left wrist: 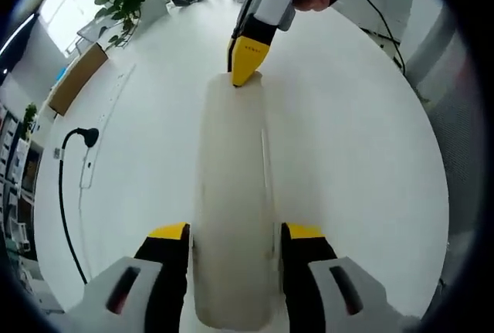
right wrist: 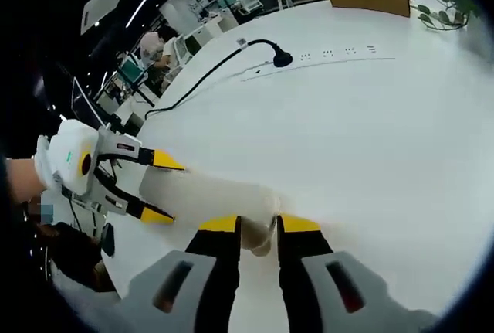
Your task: Arrange the utensils inside the cutlery case until each visible utensil rests in its matching compartment.
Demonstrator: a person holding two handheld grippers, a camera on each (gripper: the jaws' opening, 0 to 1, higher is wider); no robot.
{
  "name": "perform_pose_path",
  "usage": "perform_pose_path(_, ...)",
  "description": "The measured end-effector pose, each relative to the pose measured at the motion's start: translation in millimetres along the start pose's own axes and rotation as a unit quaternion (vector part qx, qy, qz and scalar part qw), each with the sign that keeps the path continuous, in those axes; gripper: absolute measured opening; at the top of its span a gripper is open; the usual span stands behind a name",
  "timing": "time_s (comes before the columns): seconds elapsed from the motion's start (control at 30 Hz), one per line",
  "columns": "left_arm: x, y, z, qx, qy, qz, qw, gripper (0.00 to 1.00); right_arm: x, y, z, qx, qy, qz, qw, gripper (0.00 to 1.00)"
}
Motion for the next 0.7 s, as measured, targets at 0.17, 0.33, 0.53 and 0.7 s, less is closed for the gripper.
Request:
perform_pose_path(0.17,11.6,-11.7,-8.5,-0.031,-0.032,0.041,0.9982,0.65,1.2,0.9,1.8,-0.005,0.013,-0.002,0.9999,0.18)
perform_pose_path(0.33,22.0,-34.1,-2.6,-0.08,-0.127,0.101,0.9835,0.72,2.4,-1.4,3.4,-0.01,0.036,-0.002,0.9993,0.23)
perform_pose_path(0.53,50.8,-57.3,4.0,-0.147,-0.296,0.183,0.9261,0.72,3.4,-8.6,5.5,-0.025,0.085,0.025,0.9957,0.34)
perform_pose_path(0.7,80.2,-73.9,7.4,-0.19,-0.475,0.23,0.8281,0.51,2.5,-16.3,11.3,-0.041,0.141,0.042,0.9883,0.29)
Point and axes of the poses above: the point that each gripper's makers call its tool centre point, and the gripper's own axes: y roughly forward along the fingers, z roughly to its right, x roughly out of its underside, the point moved 10 cm from there along -y, roughly backward along the fingers, and after that the axes turned 11 degrees about z, right-handed, at the moved point
